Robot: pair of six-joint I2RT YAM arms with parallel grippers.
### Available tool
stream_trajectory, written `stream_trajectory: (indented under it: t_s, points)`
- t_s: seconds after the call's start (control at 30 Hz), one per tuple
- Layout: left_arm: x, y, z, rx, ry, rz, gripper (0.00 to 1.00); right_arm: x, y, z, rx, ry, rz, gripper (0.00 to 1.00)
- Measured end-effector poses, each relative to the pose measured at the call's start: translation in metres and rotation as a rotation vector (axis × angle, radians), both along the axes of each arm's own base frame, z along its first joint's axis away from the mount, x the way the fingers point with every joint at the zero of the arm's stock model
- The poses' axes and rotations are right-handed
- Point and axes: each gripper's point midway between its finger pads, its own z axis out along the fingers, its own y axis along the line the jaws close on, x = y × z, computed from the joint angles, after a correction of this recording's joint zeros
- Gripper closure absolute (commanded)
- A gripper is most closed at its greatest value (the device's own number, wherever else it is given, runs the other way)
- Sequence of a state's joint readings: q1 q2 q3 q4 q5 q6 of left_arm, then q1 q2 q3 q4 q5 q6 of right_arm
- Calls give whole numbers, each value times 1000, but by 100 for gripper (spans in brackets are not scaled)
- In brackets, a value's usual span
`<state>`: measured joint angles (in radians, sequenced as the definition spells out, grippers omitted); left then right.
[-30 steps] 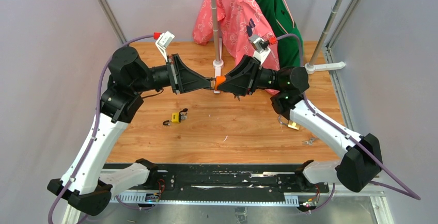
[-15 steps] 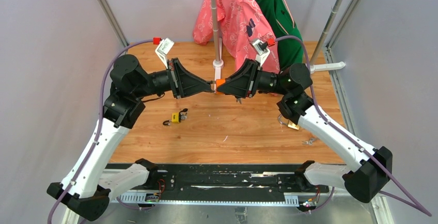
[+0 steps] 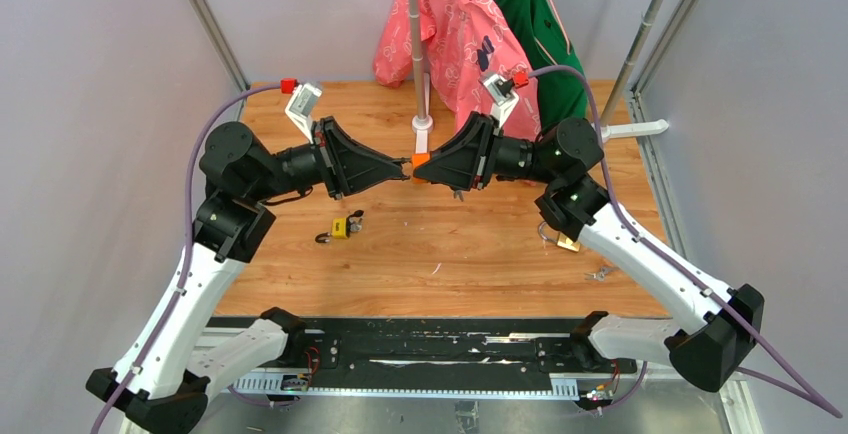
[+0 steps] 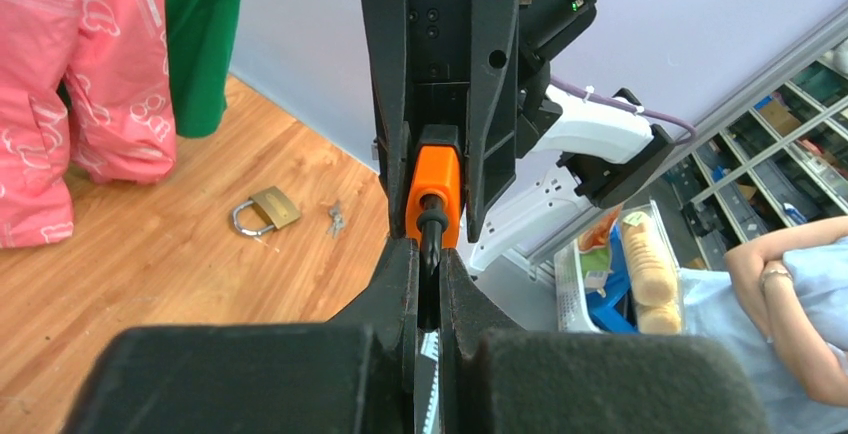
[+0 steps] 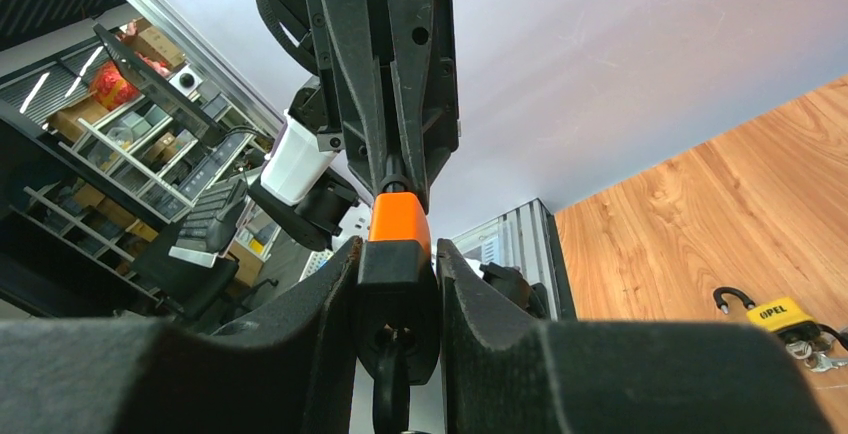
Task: Lock with the key
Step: Lock the lock.
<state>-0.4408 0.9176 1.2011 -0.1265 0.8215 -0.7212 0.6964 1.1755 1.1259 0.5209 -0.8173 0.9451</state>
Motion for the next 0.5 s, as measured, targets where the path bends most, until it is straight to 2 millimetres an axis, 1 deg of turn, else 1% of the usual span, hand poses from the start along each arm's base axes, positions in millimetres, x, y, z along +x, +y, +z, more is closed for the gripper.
stream_trajectory:
  t_s: [0.13,0.37,0.5]
  points:
    - [-2,1,5,-14,-30,2,100,-3,3,5,4,-6,5,100]
    - [1,0,6,-21,-41,19,100,4,9,9,10,-2,-7,100]
    - [3,0,9,-33,-55,36,100,4,11,15,17,-17,-5,100]
